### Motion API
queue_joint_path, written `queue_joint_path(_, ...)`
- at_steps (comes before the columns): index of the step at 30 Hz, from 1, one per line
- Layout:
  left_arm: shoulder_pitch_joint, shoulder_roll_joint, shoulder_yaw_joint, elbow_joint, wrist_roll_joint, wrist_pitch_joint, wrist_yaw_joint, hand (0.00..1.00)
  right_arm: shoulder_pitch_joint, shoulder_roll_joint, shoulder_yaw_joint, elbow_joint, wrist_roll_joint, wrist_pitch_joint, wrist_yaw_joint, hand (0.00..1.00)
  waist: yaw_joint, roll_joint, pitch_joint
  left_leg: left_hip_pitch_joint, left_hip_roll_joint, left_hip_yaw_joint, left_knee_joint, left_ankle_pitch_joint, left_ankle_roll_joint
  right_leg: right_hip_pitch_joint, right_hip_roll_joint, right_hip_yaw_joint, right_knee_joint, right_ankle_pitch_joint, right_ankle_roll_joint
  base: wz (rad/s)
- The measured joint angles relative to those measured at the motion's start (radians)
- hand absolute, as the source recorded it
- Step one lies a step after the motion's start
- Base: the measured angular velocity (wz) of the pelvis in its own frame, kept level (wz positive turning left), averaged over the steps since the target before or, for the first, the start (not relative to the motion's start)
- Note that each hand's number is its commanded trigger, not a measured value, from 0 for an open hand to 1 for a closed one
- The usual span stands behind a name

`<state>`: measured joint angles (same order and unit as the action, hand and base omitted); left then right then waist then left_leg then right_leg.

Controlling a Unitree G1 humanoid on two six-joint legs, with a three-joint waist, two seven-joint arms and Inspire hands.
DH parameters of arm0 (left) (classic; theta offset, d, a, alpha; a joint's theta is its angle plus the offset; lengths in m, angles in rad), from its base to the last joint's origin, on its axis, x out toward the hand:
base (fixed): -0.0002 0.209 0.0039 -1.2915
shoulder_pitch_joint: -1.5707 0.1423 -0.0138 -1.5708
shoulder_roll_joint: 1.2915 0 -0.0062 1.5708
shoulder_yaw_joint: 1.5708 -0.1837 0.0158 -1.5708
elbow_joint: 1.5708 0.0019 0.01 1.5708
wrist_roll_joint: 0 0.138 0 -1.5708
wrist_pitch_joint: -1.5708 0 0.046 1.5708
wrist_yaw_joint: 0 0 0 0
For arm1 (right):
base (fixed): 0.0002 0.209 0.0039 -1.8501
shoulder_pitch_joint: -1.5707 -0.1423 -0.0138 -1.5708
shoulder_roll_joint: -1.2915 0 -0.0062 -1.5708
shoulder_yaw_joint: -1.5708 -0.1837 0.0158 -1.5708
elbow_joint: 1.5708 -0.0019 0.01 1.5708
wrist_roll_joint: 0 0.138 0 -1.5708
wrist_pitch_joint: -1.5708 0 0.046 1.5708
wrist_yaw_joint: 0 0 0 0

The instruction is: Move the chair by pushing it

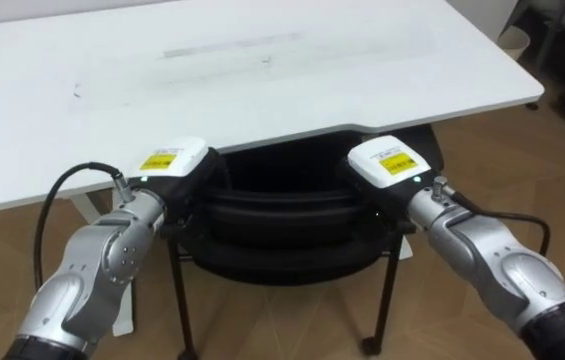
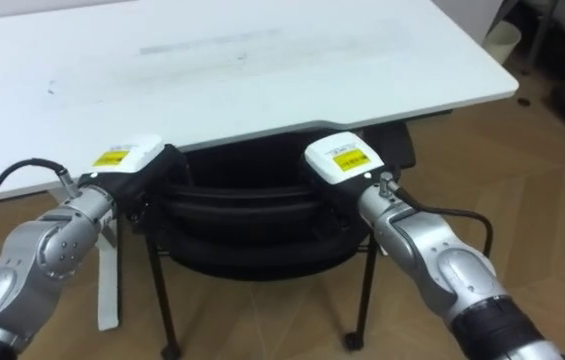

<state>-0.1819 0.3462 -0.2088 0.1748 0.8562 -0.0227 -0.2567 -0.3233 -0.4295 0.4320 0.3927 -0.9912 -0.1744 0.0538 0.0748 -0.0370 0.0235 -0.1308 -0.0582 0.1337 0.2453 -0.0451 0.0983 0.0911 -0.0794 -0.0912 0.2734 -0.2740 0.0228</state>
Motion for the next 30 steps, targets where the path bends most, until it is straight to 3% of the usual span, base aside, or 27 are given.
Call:
queue_joint_path(7,0.004,-0.002,-0.001,0.000,0.001,0.002,0.001,1.00,0.004,0.000,0.000,-0.001,0.000,0.000,0.001,1.00,-0.003,-0.001,-0.0005,0.013,-0.004,-0.002,-0.013,0.006,0.001,0.018,0.000,-0.001,-0.019,0.007,0.002,0.00)
queue_joint_path(8,0.004,-0.002,-0.001,0.000,0.001,0.002,0.001,0.91,0.005,0.000,0.000,-0.001,0.000,0.000,0.002,0.75,-0.003,-0.001,-0.0006,0.014,-0.004,-0.002,-0.013,0.006,0.001,0.019,0.000,-0.001,-0.020,0.007,0.002,0.00)
queue_joint_path(9,0.005,-0.003,-0.001,0.000,0.001,0.002,0.001,0.75,0.005,0.000,0.000,-0.001,0.000,0.000,0.002,0.56,-0.003,-0.001,-0.0007,0.015,-0.005,-0.003,-0.013,0.006,0.001,0.022,0.000,-0.001,-0.022,0.007,0.001,0.00)
queue_joint_path(10,0.006,-0.004,-0.002,0.000,0.002,0.003,0.001,0.00,0.005,0.000,0.000,-0.001,0.000,0.000,0.003,0.00,-0.003,-0.001,-0.0007,0.016,-0.005,-0.003,-0.013,0.006,0.001,0.023,0.000,-0.001,-0.023,0.007,0.001,0.00)
queue_joint_path(14,0.006,-0.006,-0.001,0.000,0.002,0.006,-0.007,0.00,0.005,0.001,0.000,-0.004,0.006,0.005,0.014,0.00,0.000,-0.002,-0.0021,0.020,-0.004,-0.003,-0.013,0.006,0.001,0.030,0.000,-0.003,-0.033,0.011,0.001,0.00)
queue_joint_path(18,0.005,-0.022,0.010,-0.001,-0.001,0.027,-0.030,0.00,0.005,0.028,-0.017,-0.019,0.053,0.065,0.060,0.00,-0.002,-0.007,-0.0141,0.021,-0.003,-0.001,-0.014,0.006,0.001,0.033,0.000,-0.002,-0.038,0.014,0.002,-0.01)
queue_joint_path(22,0.005,-0.048,0.010,-0.001,-0.001,0.038,-0.052,0.00,0.005,0.052,-0.035,-0.037,0.090,0.132,0.096,0.00,-0.010,-0.004,-0.0155,0.028,-0.003,0.001,-0.016,0.006,0.001,0.036,-0.001,-0.001,-0.038,0.016,0.003,0.00)
queue_joint_path(30,0.005,-0.062,0.010,-0.001,-0.001,0.050,-0.080,0.00,0.005,0.064,-0.067,-0.073,0.091,0.174,0.150,0.00,-0.023,-0.001,-0.0150,0.035,-0.004,0.004,-0.026,0.005,0.001,0.039,-0.001,0.003,-0.041,0.016,0.003,-0.01)
